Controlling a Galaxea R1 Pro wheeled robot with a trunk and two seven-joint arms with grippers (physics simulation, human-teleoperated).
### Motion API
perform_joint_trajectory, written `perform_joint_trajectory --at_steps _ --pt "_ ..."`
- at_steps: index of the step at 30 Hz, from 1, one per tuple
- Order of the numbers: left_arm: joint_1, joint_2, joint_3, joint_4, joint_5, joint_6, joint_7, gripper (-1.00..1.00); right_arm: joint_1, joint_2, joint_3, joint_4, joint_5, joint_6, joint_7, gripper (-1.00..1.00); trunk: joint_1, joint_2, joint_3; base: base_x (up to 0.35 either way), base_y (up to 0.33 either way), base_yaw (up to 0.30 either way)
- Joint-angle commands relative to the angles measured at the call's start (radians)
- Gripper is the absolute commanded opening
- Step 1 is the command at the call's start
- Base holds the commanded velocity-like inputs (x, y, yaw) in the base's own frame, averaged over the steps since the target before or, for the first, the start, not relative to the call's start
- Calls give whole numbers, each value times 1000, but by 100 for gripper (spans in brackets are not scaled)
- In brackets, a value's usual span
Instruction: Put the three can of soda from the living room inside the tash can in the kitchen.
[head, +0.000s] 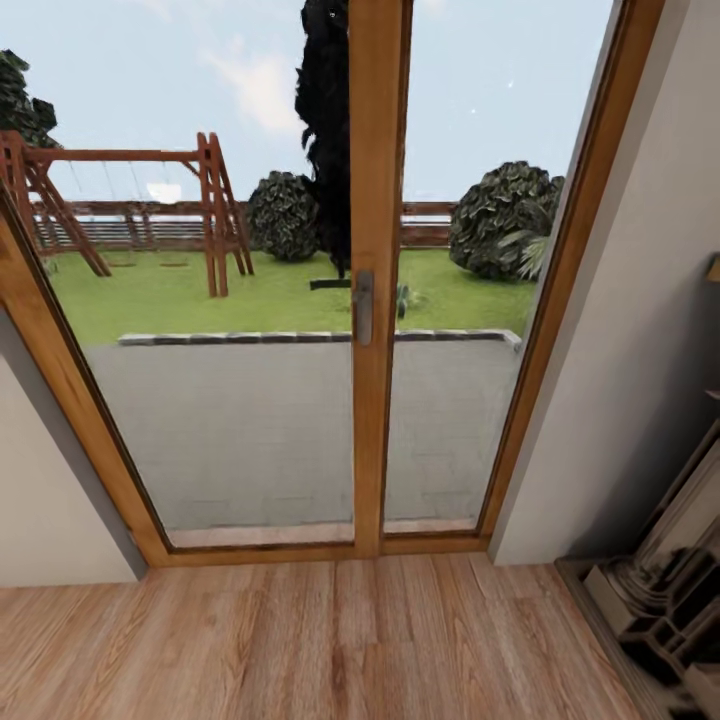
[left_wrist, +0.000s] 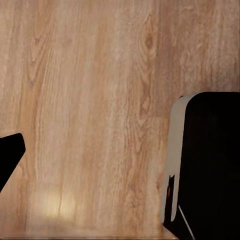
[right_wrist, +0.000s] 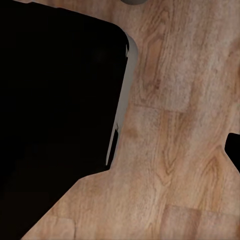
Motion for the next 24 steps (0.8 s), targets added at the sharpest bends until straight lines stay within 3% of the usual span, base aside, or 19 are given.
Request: perform_joint_trajectory --at_steps 1,7,8,9,14,18,24 --pt "0 0 0 1 0 7 0 100 0 0 0 0 0 1 0 100 -4 7 3 0 0 0" --pt "0 1 1 3 -1 67 0 100 0 1 -8 -1 -1 3 -1 100 -27 49 22 0 0 0" --pt "0 1 0 3 -1 71 -1 100 0 1 -19 -1 -1 3 -1 100 -31 56 25 0 0 0" --pt "0 0 0 3 -2 76 -1 100 0 1 -59 -1 0 3 -1 100 -35 63 28 0 0 0" --pt "0 0 -1 3 -5 79 -2 100 0 1 -107 -3 0 3 -1 100 -54 98 44 0 0 0" --pt "0 0 -3 3 -7 91 -2 100 -1 0 -116 -3 0 3 -1 100 -69 126 57 0 0 0" --pt "-1 0 -48 3 -5 138 -3 100 -2 1 -120 -3 0 4 -1 100 -92 168 75 0 0 0"
